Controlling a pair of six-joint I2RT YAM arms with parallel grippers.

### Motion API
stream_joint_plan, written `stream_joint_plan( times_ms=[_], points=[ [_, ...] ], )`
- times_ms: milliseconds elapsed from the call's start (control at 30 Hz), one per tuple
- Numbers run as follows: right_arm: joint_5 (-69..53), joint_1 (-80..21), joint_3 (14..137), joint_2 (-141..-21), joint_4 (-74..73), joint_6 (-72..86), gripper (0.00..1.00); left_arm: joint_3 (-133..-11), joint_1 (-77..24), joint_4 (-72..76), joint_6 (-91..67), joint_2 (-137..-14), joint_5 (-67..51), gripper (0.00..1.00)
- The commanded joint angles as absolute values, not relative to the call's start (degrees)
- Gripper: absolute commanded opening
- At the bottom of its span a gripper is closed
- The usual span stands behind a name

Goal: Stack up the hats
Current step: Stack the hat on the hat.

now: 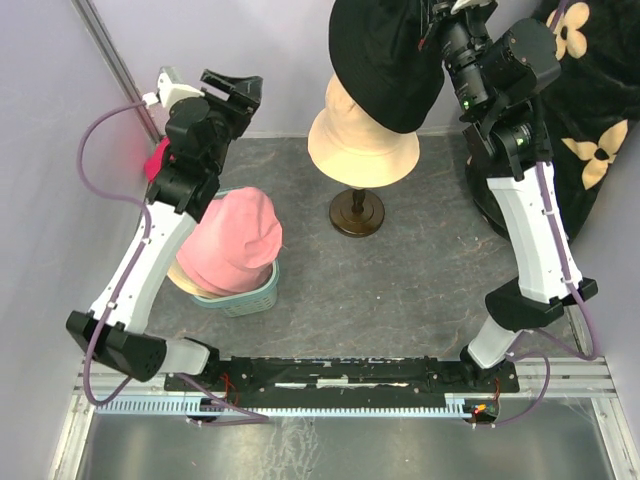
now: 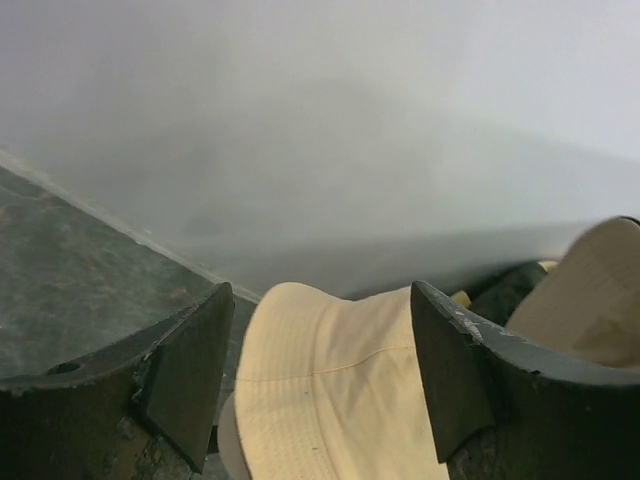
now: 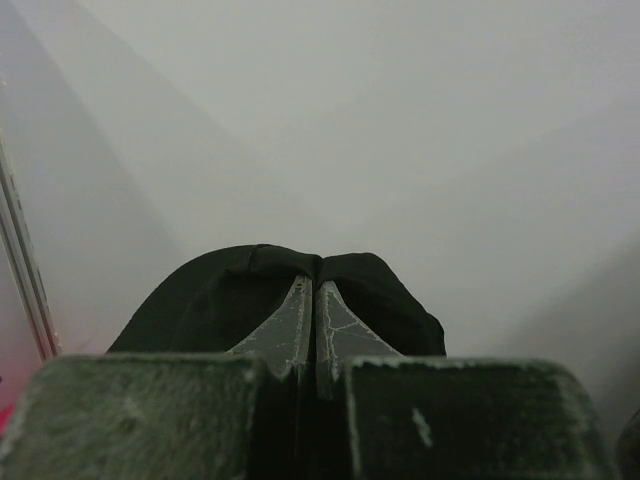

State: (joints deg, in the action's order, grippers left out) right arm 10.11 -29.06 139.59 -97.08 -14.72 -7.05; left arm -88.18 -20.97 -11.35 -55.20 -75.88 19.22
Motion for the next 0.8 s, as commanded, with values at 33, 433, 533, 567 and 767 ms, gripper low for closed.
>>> stream_joint_plan(
  times_ms=[33, 433, 533, 567, 767],
  points=[
    [7.0, -28.0, 139.5, -97.3, -12.9, -4.6, 0.02, -92.8, -20.8, -1.7, -52.3, -80.6, 7.4, 0.79],
    [4.1, -27.4, 138.5, -99.7, -14.1, -2.8, 0.02, -95.4, -20.4, 10.4, -56.0, -87.2, -6.8, 0.84],
    [3.6, -27.4, 138.3, -100.1, -14.3, -2.4, 0.02, -93.6, -19.9, 13.3, -57.1, -86.9, -8.1, 0.85],
    [3.5, -27.4, 138.2, -100.2, -14.4, -2.4, 0.02, -92.4, -19.6, 14.5, -57.8, -86.4, -8.1, 0.85],
    [2.2, -27.4, 138.1, -101.1, -14.9, -1.8, 0.02, -86.9, -18.1, 21.7, -61.4, -84.9, -10.2, 0.86]
  ],
)
